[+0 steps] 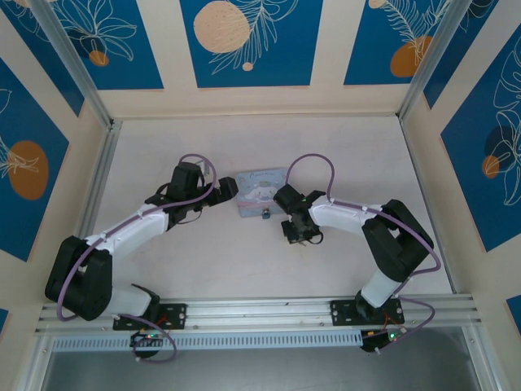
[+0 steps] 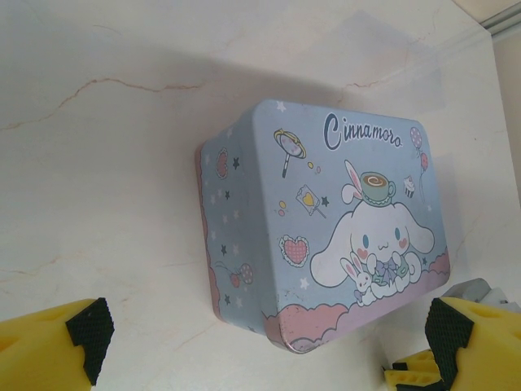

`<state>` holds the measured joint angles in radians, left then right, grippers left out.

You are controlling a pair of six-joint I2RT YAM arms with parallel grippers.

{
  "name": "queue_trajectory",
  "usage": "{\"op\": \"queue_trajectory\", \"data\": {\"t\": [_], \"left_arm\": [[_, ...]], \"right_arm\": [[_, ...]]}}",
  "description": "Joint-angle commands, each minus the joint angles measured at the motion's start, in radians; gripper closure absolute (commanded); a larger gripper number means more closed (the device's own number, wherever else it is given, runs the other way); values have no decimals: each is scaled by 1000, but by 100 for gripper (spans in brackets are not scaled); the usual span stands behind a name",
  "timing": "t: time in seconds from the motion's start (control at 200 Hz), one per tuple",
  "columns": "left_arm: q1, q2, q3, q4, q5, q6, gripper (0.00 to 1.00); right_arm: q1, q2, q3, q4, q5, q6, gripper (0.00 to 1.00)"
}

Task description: Unlock a padlock with a key

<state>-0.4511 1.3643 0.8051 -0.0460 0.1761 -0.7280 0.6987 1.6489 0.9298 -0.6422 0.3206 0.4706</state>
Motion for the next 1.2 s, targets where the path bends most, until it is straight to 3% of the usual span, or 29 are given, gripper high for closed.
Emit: {"op": "queue_trajectory", "data": {"t": [0.0, 0.18, 0.33, 1.195], "left_arm": [[-1, 8, 29, -5, 16, -7, 0], [-1, 9, 31, -2, 17, -7, 0], [-1, 13, 31, 4, 19, -7, 0], [-1, 33, 43, 11, 26, -7, 0]], "right_arm": [[-3, 9, 21, -13, -23, 2, 78], [-2, -21, 26, -39, -14, 8, 68], [-2, -42, 21, -53, -14, 15, 66], [-2, 38, 12, -63, -38, 50, 66]]}}
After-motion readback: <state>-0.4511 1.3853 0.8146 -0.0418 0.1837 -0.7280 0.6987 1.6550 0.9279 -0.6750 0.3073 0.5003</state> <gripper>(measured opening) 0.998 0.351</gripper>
